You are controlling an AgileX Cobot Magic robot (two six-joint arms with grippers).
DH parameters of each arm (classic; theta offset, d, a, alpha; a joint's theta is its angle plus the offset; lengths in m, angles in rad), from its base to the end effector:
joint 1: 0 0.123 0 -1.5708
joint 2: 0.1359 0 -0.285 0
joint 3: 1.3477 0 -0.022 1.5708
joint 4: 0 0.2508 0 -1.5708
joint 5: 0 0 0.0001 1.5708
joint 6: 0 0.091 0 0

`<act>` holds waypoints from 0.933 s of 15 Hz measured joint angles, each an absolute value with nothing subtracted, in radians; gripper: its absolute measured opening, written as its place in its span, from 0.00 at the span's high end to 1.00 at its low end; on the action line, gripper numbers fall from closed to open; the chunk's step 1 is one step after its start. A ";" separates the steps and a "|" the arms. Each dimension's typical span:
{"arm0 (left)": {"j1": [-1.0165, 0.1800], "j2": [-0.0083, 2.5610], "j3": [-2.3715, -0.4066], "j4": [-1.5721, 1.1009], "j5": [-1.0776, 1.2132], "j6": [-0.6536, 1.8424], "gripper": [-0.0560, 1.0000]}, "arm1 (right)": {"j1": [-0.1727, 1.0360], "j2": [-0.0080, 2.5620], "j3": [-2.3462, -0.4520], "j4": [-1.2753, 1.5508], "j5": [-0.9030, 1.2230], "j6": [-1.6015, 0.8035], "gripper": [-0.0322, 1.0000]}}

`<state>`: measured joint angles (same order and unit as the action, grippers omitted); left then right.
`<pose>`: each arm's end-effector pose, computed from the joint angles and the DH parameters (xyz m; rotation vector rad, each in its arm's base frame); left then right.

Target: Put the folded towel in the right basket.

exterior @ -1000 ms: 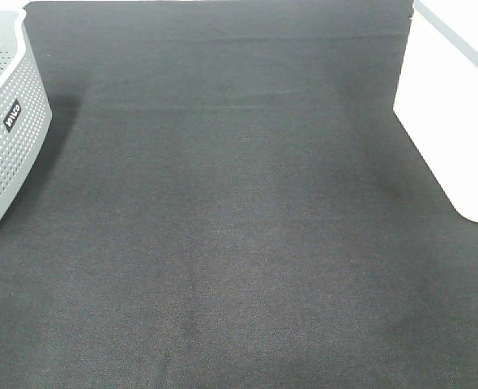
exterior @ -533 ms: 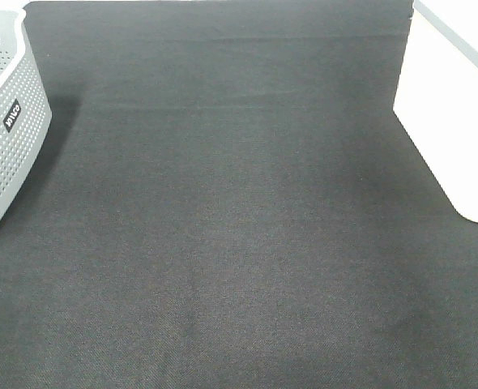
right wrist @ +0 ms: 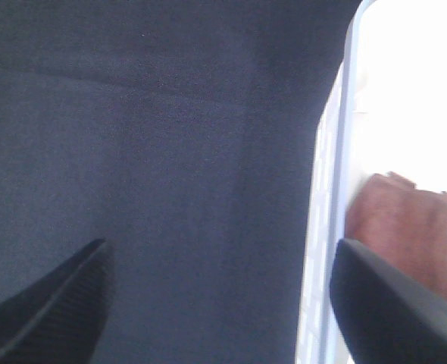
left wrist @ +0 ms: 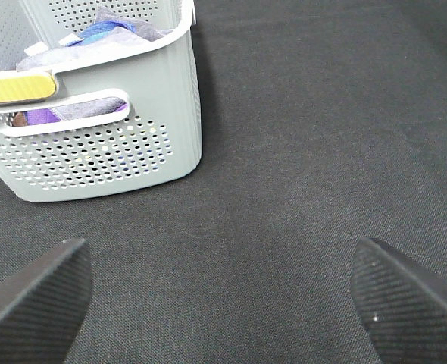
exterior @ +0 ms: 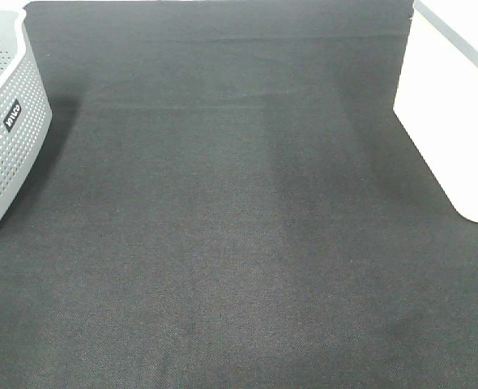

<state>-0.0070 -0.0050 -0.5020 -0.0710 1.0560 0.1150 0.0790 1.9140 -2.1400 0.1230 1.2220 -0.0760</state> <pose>-0.0058 -0.0056 0.2784 0.1272 2.0266 -0.0168 0.4167 0.0435 0.4029 -0.1888 2.4686 0.1624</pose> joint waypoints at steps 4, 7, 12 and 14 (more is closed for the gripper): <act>-0.007 -0.005 -0.502 -0.071 1.056 0.115 0.11 | 0.081 1.668 -1.879 0.067 1.221 -0.062 0.25; -0.007 -0.005 -0.502 -0.071 1.056 0.115 0.11 | 0.081 1.460 -1.608 0.065 1.221 -0.062 0.25; -0.007 -0.005 -0.502 -0.071 1.056 0.115 0.11 | 0.081 1.090 -1.124 0.064 1.221 -0.062 0.25; -0.007 -0.005 -0.502 -0.071 1.056 0.115 0.11 | 0.081 0.928 -0.951 0.064 1.221 -0.062 0.25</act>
